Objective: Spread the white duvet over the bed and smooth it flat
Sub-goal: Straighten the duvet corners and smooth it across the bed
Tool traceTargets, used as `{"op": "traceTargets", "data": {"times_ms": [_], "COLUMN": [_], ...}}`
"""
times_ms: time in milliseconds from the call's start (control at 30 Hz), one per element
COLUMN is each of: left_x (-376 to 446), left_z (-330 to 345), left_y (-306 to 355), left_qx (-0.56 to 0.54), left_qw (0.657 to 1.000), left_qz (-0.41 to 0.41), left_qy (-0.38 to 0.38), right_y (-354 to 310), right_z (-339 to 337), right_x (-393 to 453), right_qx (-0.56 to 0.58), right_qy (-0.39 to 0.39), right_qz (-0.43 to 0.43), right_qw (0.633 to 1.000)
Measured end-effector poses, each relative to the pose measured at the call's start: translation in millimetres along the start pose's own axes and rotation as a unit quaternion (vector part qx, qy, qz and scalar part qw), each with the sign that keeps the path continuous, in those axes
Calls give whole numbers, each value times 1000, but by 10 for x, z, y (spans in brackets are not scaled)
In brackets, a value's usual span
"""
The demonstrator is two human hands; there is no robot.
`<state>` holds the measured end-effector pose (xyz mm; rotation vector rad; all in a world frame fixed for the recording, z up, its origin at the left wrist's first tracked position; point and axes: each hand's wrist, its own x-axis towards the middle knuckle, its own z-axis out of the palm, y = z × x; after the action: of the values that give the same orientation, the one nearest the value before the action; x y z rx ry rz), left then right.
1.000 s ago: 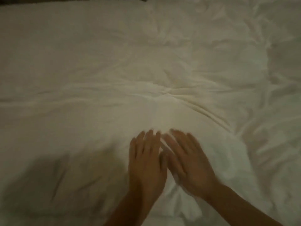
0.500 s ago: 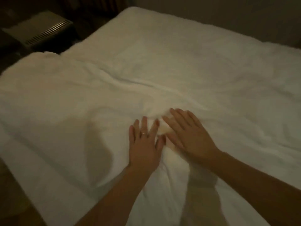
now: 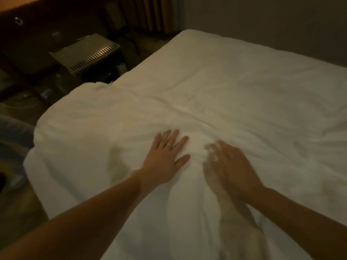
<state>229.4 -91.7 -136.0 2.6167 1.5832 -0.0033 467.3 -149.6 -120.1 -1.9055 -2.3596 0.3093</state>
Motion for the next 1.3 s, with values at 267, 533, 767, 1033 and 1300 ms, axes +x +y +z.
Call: {"op": "traceTargets", "data": {"times_ms": [267, 533, 767, 1033, 1300], "left_x": [1208, 1616, 1633, 2311, 2907], "left_z": [462, -554, -848, -1378, -1222], "left_y": [-1258, -2234, -2391, -2355, -3052], "left_qx": [51, 72, 9, -33, -50], "left_qw": [999, 962, 953, 989, 944], "left_qz": [11, 184, 113, 137, 130], "left_qy": [3, -189, -281, -43, -298], "right_y": [99, -333, -338, -96, -686], "right_z": [796, -56, -64, -580, -282], "right_x": [812, 817, 1102, 1473, 2130], "right_qx": [-54, 81, 163, 103, 147], "right_qy": [-20, -87, -83, 10, -53], "right_qz": [240, 219, 247, 406, 386], "right_qw": [969, 969, 952, 908, 909]}}
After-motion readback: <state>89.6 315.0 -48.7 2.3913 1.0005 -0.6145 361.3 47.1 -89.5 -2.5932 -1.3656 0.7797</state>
